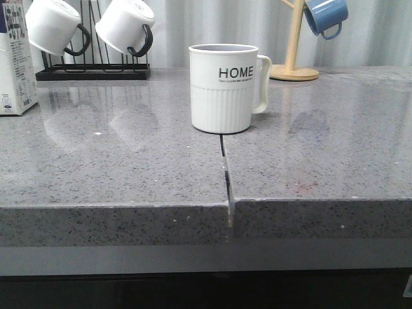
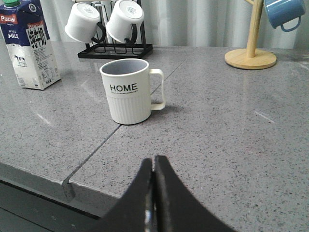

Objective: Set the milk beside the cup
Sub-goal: 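Reach the left gripper to the Pascual milk carton and grasp it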

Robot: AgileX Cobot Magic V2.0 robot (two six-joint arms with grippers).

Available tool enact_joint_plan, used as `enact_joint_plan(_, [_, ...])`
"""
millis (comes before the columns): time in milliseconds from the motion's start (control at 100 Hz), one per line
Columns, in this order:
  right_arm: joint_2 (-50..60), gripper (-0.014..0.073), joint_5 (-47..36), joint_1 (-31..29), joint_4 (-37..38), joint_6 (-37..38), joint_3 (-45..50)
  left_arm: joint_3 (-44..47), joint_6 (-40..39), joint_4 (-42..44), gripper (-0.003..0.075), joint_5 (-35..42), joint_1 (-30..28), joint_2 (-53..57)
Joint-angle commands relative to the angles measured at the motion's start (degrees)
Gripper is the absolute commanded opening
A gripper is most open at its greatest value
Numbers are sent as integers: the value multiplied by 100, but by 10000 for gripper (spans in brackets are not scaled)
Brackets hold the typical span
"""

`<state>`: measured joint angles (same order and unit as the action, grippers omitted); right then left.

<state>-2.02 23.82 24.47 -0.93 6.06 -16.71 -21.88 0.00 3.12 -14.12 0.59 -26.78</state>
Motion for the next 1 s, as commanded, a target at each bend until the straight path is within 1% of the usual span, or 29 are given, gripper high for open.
enact_joint_plan(0, [-60, -69, -449, -10, 20, -24, -143, -322, -48, 13, 580, 955, -13, -521])
enact_joint_plan(60, [-60, -69, -449, -10, 20, -24, -143, -405, -48, 125, 693, 1238, -13, -812])
enact_joint_plan(90, [-60, -69, -449, -10, 20, -24, -143, -443, -48, 182, 718, 1364, -13, -958])
enact_joint_plan(160, [-60, -69, -449, -10, 20, -24, -143, -566, -74, 107, 687, 1574, -13, -1322])
enact_joint_plan(250, [-60, -69, -449, -10, 20, -24, -143, -862, -74, -91, 658, 1617, -13, -1813])
enact_joint_plan(330, [-60, -69, -449, -10, 20, -24, -143, -1150, -74, -312, 659, 1617, -13, -2165])
enact_joint_plan(600, [-60, -69, -424, -10, 20, -24, -143, -2074, -74, -399, 659, 1667, 10, -3290])
enact_joint_plan(720, [-60, -69, -418, -10, 20, -24, -143, -2347, -74, -414, 658, 1972, 112, -3710])
enact_joint_plan(990, [-60, -69, -418, -10, 20, -24, -143, -2877, -74, -620, 658, 2006, 417, -4442])
